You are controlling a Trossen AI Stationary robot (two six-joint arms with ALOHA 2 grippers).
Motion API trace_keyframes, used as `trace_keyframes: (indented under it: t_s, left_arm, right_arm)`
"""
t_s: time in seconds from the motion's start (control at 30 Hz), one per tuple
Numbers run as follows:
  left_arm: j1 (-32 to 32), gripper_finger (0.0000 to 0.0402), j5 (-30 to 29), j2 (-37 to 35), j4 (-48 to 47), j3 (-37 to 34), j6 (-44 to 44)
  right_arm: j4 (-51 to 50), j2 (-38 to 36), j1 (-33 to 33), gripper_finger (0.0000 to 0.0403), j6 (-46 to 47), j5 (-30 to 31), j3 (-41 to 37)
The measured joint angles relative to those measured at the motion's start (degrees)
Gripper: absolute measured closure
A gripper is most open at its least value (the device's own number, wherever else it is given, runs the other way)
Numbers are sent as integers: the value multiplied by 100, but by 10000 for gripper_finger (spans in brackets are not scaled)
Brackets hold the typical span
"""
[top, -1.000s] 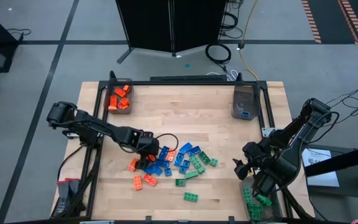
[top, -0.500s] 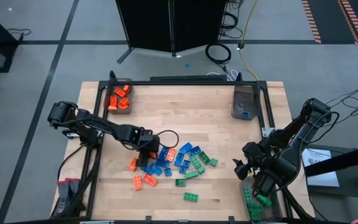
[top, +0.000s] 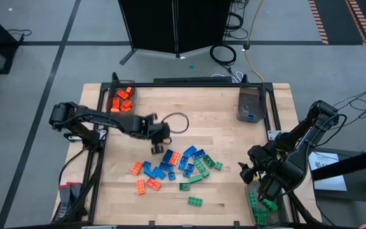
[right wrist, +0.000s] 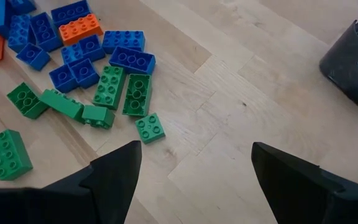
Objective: Sort blocks
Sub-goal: Put the orange game piece into the top left black bin
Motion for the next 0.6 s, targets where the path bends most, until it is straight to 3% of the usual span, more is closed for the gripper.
trace_keyframes:
  t_s: [0.17, 0.43, 0.6]
  left_arm:
    - [858, 282, -1061, -297, -346, 394, 158]
    - [3055, 282, -1296, -1362, -757, 218, -200]
    - [4204, 282, -1341, -1661, -749, 191, -576]
  right_arm:
    - [-11, 0, 2, 103, 15, 0, 0]
    - [-20, -1, 0, 103, 129, 21, 0]
    - [-40, -2, 2, 103, 107, 42, 0]
